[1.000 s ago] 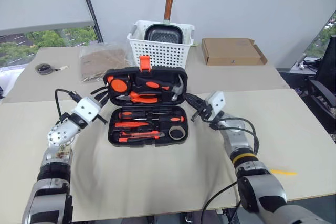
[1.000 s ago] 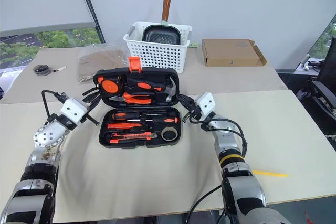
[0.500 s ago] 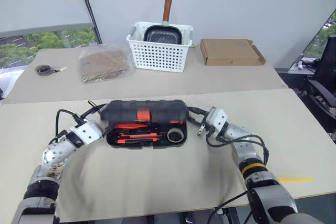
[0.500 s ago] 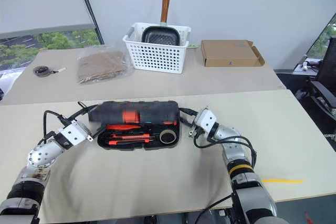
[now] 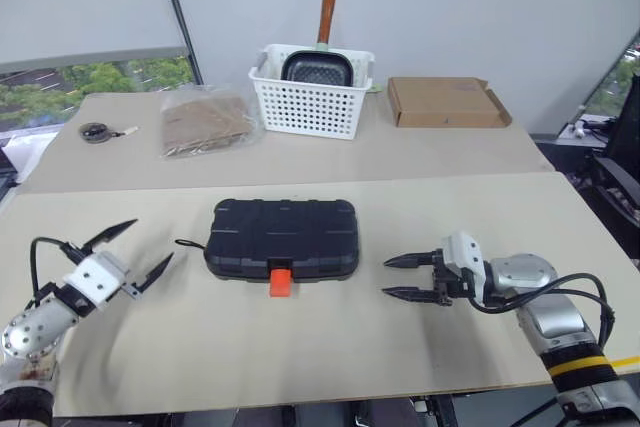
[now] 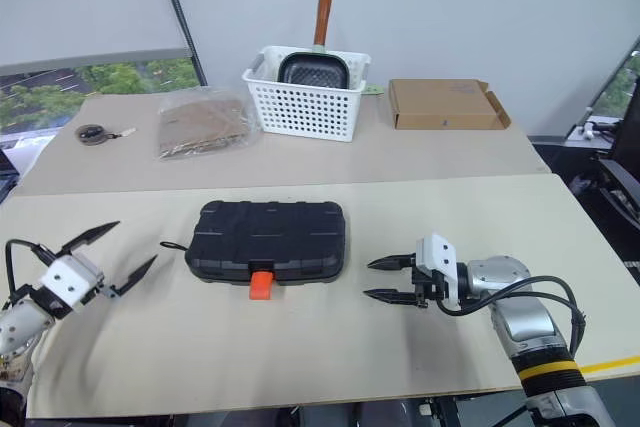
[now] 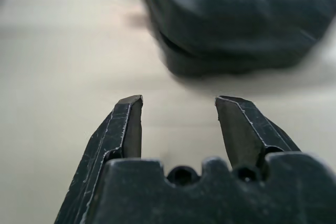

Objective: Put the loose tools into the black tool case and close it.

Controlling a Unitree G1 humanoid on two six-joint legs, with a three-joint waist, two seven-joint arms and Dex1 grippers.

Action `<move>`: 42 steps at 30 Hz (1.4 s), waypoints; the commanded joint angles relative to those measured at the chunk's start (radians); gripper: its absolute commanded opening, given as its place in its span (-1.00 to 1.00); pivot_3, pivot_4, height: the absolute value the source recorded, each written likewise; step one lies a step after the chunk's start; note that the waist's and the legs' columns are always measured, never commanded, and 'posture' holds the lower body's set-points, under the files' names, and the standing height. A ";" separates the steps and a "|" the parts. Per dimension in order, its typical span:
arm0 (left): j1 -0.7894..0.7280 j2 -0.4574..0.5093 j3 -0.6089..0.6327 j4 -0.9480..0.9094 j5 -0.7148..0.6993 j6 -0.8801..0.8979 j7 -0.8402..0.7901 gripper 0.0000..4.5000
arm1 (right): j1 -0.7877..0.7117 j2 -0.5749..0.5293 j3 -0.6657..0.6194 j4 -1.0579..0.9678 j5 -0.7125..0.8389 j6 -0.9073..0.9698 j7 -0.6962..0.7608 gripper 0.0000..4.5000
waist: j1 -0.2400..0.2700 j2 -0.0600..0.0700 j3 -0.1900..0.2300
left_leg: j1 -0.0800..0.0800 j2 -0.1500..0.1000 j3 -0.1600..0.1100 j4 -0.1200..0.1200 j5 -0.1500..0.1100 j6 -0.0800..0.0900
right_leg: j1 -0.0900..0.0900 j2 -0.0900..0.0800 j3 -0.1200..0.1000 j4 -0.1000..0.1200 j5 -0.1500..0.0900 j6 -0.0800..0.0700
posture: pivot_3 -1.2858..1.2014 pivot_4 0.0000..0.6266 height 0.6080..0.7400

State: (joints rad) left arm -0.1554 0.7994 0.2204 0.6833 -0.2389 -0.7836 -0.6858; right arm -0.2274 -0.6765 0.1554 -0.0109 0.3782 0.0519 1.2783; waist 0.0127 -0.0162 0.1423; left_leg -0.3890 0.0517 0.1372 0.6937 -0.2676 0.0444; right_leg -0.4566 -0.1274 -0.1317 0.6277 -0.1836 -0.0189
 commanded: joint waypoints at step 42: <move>-0.463 -0.439 -0.397 -0.125 0.226 0.708 -0.076 1.00 | -0.183 0.369 0.093 -0.282 -0.086 0.733 -0.715 0.14 | -0.017 -0.005 -0.006 | 0.000 -0.003 0.002 0.002 0.001 0.007 | 0.008 0.004 0.001 -0.002 0.003 0.002 | 0.03 -0.52 0.39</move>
State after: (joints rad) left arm -0.6672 0.3718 -0.1299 0.5176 -0.0580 -0.1245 -0.7592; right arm -0.3873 -0.3154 0.2453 -0.2513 0.3113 0.7533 0.6055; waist -0.0042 -0.0214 0.1366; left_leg -0.3881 0.0490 0.1387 0.6954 -0.2681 0.0496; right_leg -0.4483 -0.1236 -0.1309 0.6257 -0.1802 -0.0172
